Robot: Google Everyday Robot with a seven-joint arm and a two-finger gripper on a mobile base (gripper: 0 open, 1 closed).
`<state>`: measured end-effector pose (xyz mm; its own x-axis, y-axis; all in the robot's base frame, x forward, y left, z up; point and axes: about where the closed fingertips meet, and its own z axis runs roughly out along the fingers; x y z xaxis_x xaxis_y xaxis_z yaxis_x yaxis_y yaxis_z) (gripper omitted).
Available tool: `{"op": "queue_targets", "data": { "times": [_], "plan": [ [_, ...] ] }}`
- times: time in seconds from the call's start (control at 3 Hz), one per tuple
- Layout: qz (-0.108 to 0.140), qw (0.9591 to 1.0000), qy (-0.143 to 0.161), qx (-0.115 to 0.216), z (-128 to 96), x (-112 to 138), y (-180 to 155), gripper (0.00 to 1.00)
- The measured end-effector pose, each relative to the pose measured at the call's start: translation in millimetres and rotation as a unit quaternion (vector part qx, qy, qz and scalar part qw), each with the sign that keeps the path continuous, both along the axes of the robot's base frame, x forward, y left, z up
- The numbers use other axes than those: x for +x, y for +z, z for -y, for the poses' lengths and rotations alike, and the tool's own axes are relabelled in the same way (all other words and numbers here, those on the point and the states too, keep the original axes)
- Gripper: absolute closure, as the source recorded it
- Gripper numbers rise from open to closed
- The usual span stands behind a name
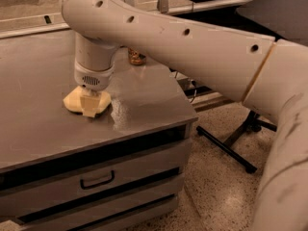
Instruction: Pick sponge
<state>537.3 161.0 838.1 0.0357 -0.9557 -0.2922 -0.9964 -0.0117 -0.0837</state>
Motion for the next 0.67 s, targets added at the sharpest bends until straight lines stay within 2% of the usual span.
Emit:
{"op": "queue_targets", "data": {
  "times": [0.33,0.67],
  "plan": [
    [0.017,0.9995,0.017,0.021,34,9,65,1.00],
    [0.037,0.9976,0.022,0.054,83,16,128,1.00]
  ]
}}
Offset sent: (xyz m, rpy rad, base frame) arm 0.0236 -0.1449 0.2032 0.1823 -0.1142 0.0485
